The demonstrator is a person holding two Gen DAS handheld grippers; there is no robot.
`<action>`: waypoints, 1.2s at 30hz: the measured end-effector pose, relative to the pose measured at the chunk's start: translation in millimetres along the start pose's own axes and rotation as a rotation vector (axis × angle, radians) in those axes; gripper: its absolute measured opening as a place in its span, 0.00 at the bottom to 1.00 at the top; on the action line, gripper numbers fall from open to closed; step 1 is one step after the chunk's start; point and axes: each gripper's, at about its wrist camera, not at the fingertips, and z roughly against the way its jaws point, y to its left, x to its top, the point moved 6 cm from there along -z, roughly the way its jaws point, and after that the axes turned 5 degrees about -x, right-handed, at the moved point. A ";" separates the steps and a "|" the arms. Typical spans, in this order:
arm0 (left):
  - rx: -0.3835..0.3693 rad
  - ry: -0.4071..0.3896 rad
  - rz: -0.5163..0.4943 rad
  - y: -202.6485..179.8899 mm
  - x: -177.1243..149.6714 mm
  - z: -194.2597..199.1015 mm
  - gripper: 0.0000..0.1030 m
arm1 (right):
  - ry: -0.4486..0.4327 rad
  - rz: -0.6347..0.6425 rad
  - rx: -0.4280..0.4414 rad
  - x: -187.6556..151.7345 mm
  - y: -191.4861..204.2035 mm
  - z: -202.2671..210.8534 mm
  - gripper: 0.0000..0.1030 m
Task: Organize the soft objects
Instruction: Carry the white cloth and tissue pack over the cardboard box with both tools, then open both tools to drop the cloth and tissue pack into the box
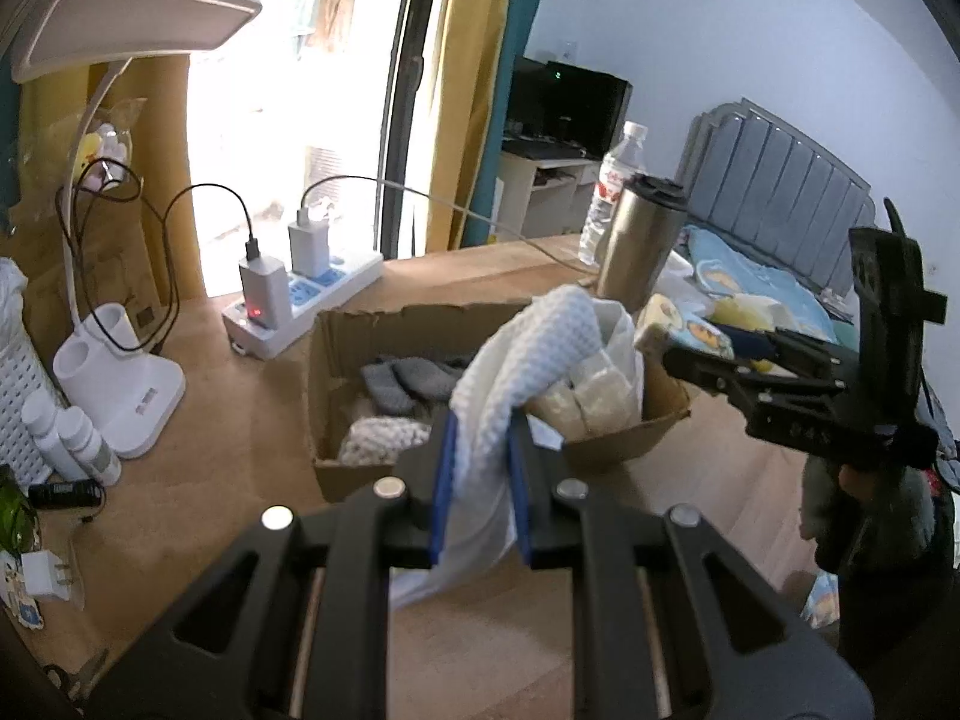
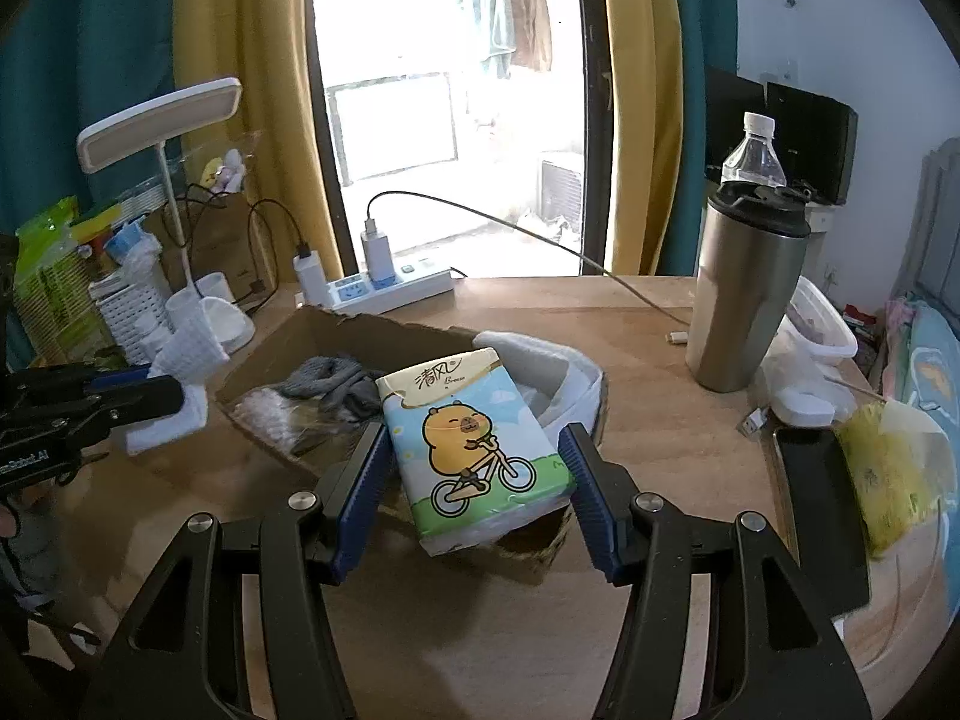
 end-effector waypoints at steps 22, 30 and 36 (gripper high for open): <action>-0.013 0.010 0.011 18.9 26.0 -45.4 0.17 | 0.027 -0.048 -0.017 18.6 -23.9 -60.9 0.59; -0.013 0.025 0.018 27.0 31.0 -63.6 0.17 | 0.038 -0.037 -0.022 18.6 -22.3 -74.3 0.60; -0.023 0.042 0.024 25.9 28.0 -72.6 0.17 | -0.013 -0.046 -0.019 21.4 -25.0 -68.0 0.70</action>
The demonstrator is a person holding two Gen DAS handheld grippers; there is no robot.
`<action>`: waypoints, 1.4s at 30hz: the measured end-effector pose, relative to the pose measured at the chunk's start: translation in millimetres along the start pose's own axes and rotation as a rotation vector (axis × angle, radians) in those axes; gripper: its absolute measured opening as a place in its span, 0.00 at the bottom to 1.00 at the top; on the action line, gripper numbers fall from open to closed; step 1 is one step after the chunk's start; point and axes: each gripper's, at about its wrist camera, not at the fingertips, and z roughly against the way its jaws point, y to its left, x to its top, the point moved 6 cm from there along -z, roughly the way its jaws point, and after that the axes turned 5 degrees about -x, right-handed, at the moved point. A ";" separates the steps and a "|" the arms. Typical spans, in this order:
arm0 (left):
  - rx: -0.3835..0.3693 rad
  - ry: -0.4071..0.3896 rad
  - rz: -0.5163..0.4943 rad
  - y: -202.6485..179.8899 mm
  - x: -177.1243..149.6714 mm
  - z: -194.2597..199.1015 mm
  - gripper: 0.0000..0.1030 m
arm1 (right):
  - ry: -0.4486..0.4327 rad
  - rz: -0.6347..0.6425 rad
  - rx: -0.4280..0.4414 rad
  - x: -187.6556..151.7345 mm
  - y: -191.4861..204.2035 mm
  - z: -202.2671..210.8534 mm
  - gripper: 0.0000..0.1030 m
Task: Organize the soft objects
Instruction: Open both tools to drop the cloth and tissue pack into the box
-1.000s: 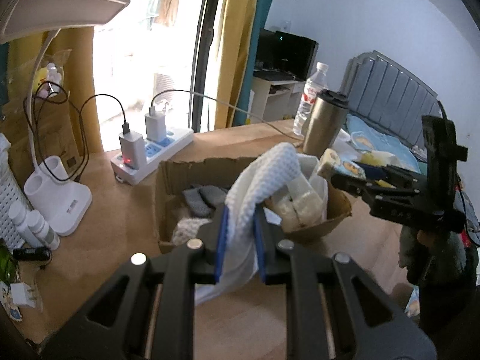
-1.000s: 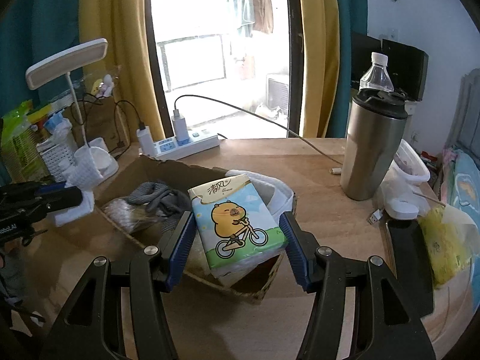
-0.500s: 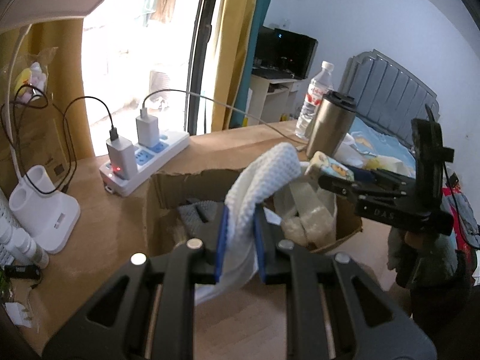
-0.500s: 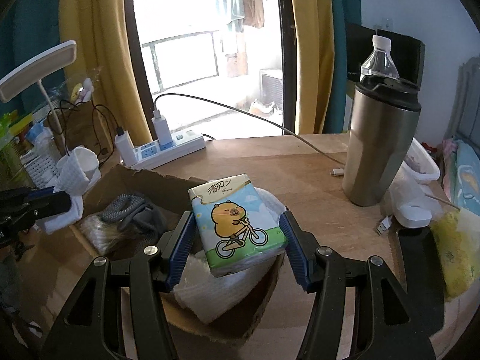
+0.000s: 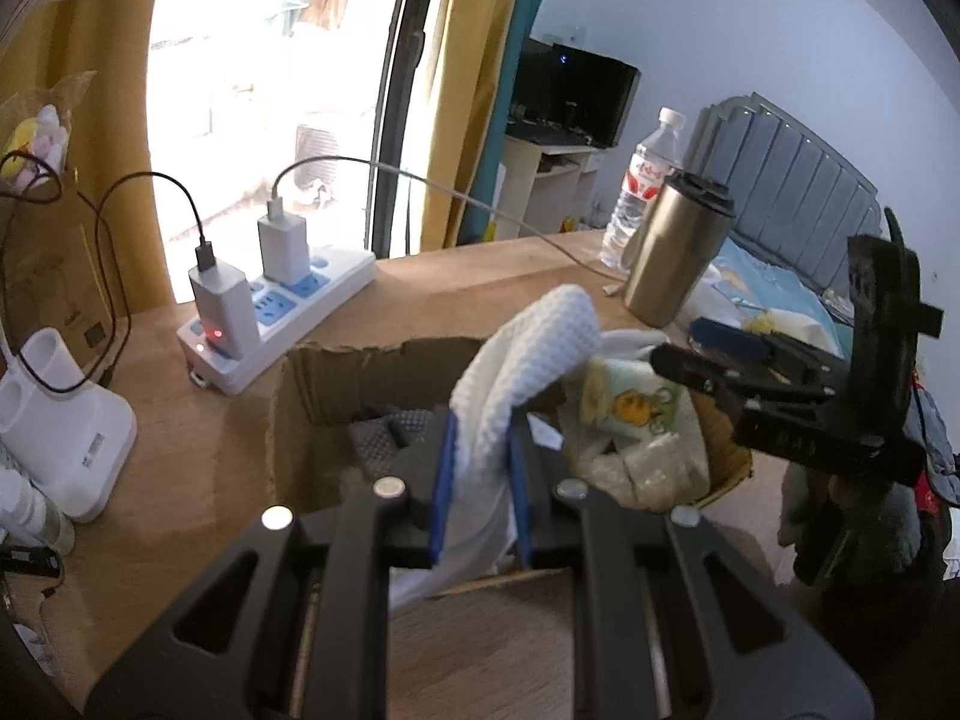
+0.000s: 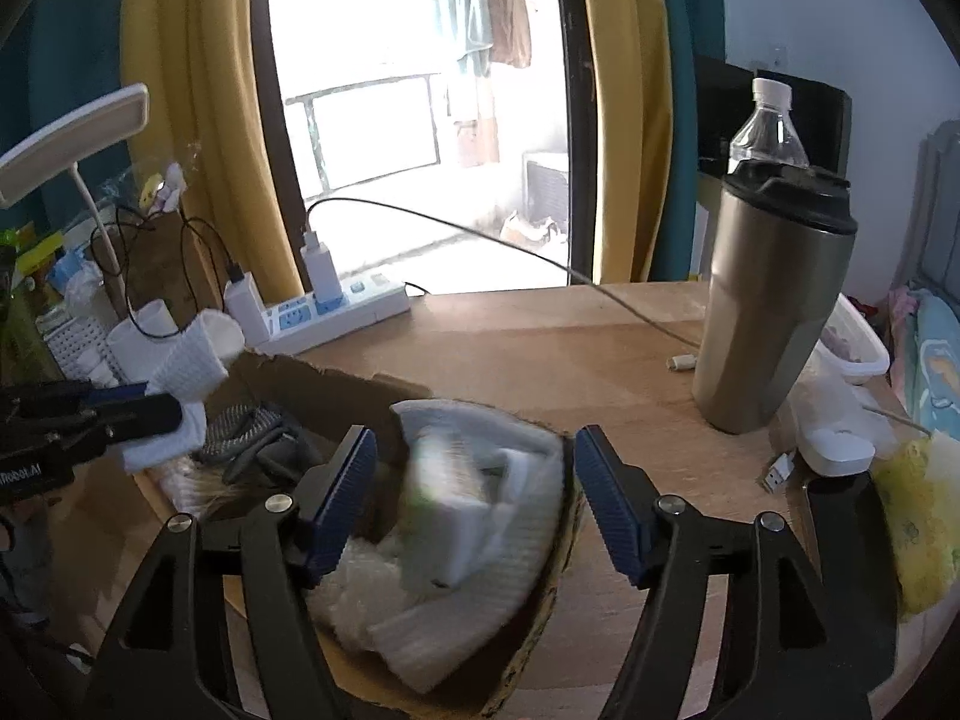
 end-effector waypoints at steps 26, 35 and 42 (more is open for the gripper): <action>-0.028 0.019 0.096 5.6 7.4 -32.1 0.25 | 0.015 -0.027 0.001 -5.0 -3.6 -0.1 0.71; -0.039 0.032 0.095 -6.6 0.8 -34.8 0.73 | -0.007 -0.038 -0.006 -4.8 -8.4 10.9 0.71; -0.015 -0.010 0.105 -3.0 4.8 -13.7 0.73 | -0.021 -0.033 -0.004 -4.4 -5.6 21.5 0.71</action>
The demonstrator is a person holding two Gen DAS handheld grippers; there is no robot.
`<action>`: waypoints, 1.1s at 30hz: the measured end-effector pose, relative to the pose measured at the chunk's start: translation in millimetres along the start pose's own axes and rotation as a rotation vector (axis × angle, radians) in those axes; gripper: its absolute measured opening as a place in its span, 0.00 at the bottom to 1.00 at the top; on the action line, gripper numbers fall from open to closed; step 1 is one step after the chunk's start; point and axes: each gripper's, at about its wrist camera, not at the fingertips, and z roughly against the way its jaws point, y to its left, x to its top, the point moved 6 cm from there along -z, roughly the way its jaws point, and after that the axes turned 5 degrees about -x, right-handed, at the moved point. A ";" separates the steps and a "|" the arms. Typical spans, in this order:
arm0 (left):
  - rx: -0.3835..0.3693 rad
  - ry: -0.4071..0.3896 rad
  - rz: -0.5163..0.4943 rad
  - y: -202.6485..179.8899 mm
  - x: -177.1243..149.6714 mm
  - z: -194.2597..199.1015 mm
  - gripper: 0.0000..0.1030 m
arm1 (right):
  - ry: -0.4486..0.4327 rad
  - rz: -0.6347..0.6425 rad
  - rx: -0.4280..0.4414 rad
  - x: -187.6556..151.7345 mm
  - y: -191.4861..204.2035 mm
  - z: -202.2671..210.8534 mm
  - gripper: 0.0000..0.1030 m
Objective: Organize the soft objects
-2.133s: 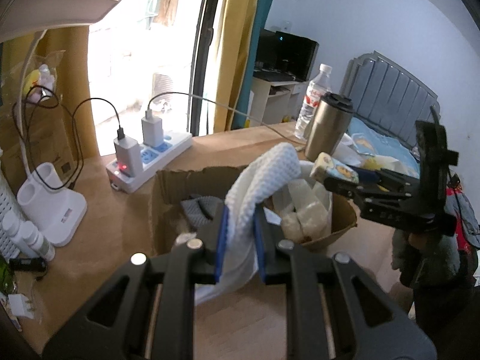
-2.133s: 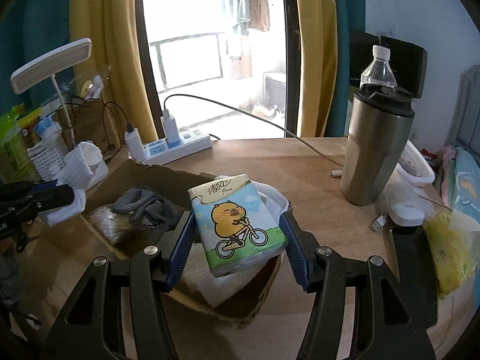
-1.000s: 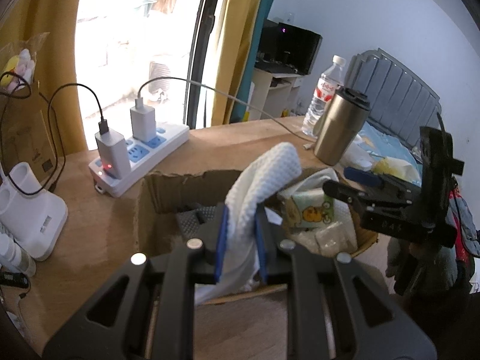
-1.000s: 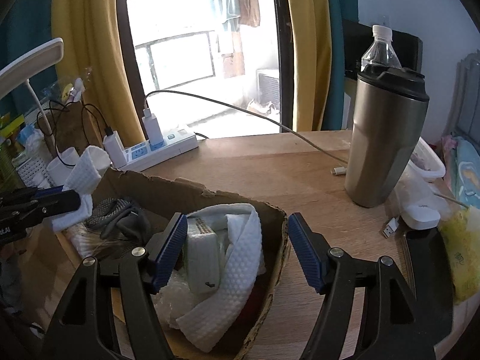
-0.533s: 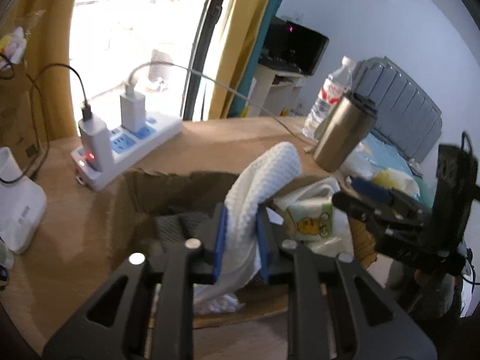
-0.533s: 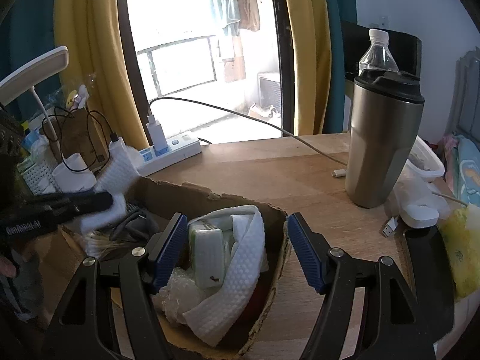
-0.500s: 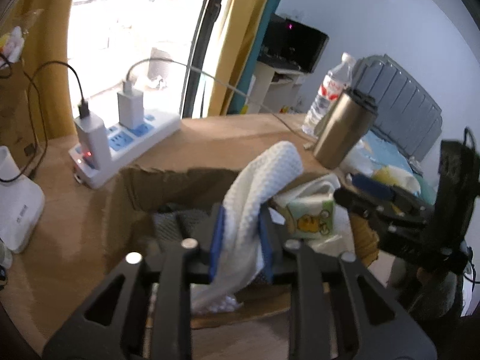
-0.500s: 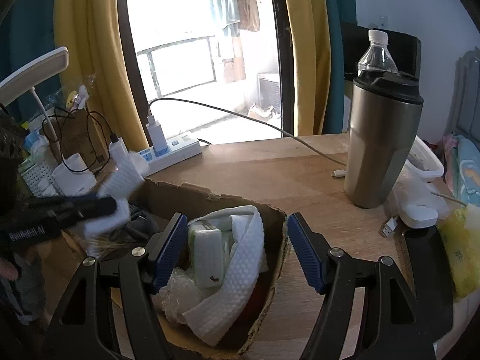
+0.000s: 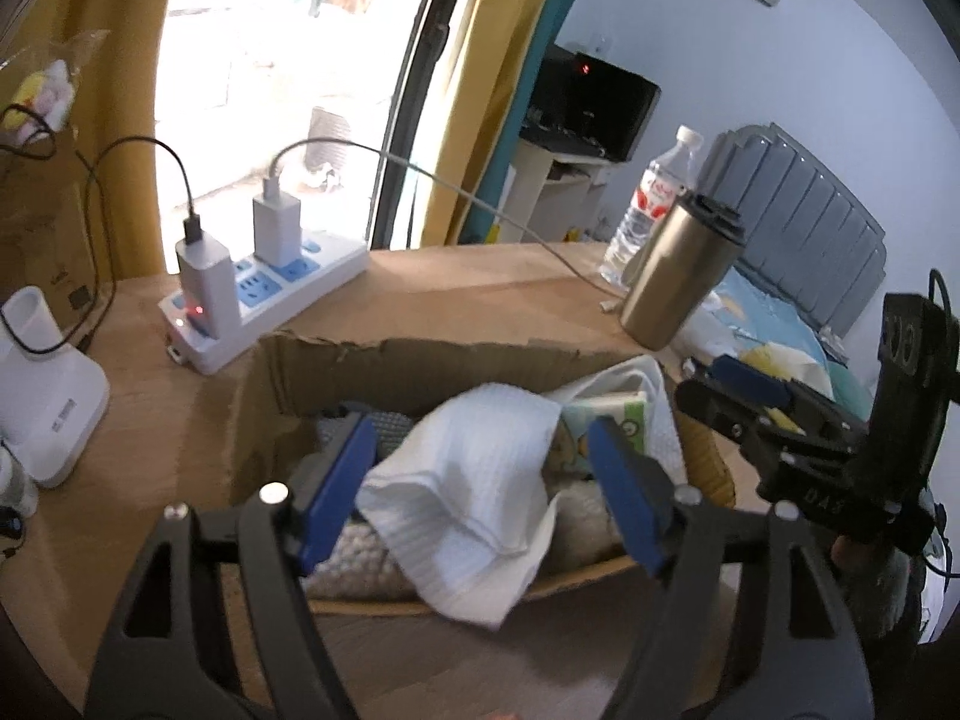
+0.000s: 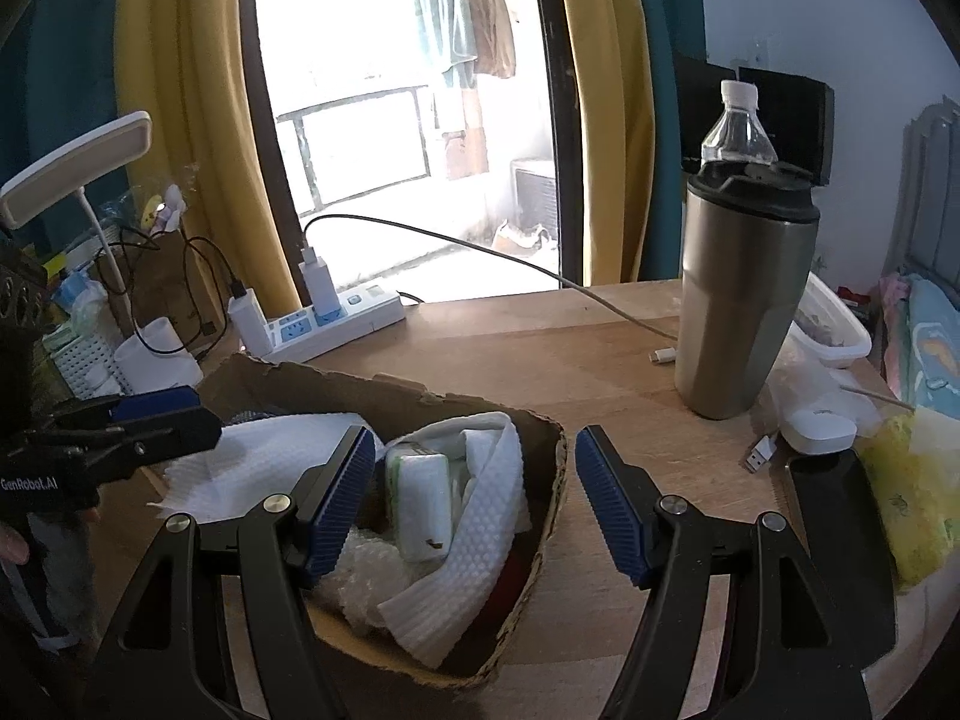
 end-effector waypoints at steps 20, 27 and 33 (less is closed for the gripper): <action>0.020 -0.128 -0.057 -17.2 -21.2 81.2 0.73 | -0.041 0.045 -0.015 -9.8 26.6 58.5 0.71; 0.015 -0.142 -0.064 -21.7 -37.4 101.6 0.73 | -0.055 0.060 -0.029 -17.2 34.7 81.3 0.71; 0.014 -0.166 -0.073 -26.0 -47.2 119.0 0.73 | -0.069 0.068 -0.040 -24.5 42.6 100.1 0.71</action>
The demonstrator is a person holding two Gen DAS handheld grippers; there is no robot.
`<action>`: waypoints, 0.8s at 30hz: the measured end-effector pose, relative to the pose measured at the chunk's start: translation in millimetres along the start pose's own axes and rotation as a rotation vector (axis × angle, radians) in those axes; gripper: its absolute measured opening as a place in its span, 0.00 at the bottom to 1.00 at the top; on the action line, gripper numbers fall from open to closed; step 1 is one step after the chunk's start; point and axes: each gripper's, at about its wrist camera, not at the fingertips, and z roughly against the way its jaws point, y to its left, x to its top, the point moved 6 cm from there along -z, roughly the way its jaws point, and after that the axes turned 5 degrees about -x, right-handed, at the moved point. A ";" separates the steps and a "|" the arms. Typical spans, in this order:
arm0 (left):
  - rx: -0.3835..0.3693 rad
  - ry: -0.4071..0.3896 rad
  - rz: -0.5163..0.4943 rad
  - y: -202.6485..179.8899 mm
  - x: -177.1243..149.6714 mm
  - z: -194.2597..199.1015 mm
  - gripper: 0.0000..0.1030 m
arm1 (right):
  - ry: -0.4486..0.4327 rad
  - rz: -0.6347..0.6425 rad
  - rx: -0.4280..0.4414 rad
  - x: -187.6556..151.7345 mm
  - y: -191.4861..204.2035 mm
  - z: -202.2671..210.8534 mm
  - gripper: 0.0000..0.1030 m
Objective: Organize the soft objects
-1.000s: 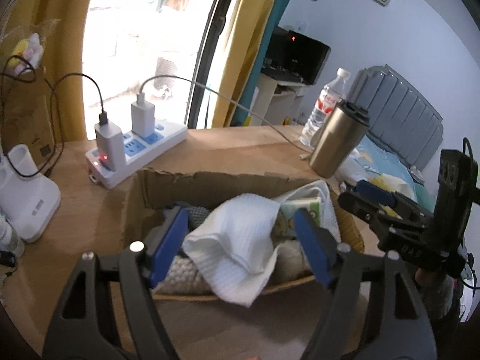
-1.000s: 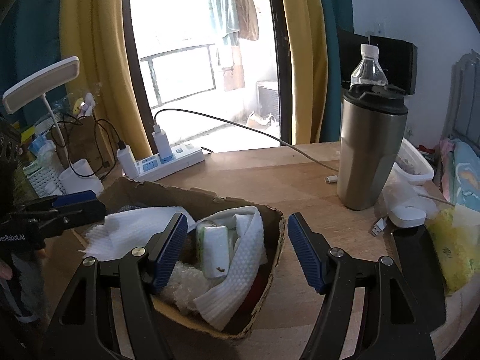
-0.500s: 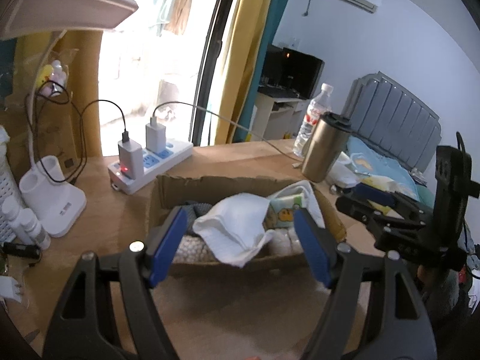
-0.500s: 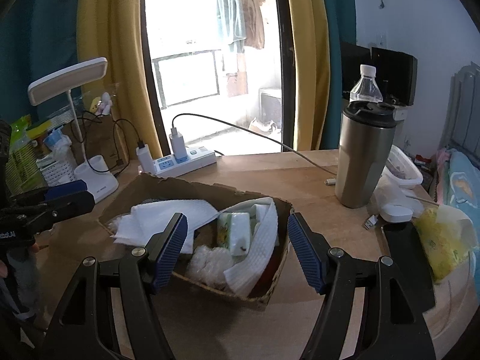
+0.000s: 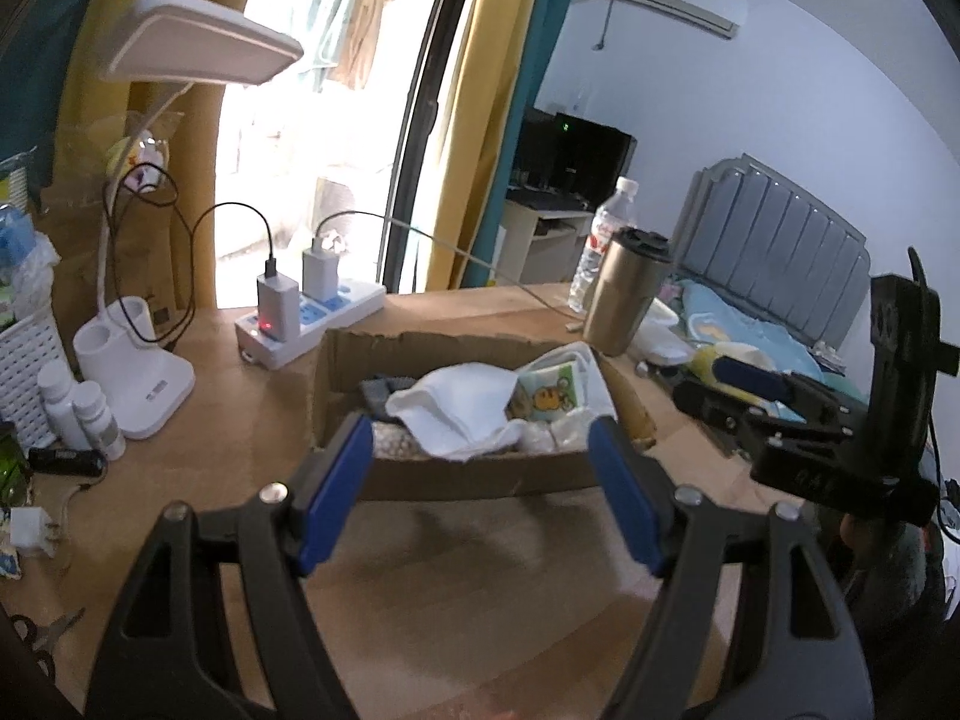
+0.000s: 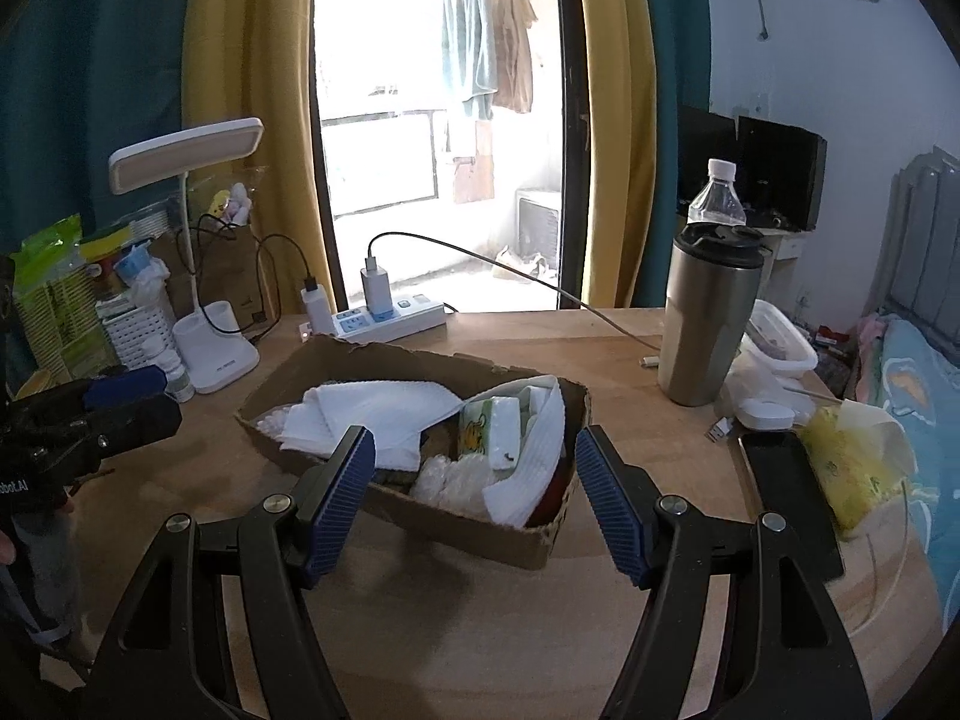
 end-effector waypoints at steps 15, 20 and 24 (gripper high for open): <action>0.005 -0.042 -0.038 -11.7 -23.9 45.9 0.73 | -0.020 -0.002 -0.027 -32.0 17.3 46.0 0.71; 0.007 -0.062 -0.051 -18.1 -32.8 60.8 0.74 | -0.016 0.012 -0.035 -47.1 23.5 58.3 0.71; 0.012 -0.075 -0.066 -25.1 -39.6 71.1 0.74 | -0.025 0.002 -0.042 -56.6 24.3 69.6 0.71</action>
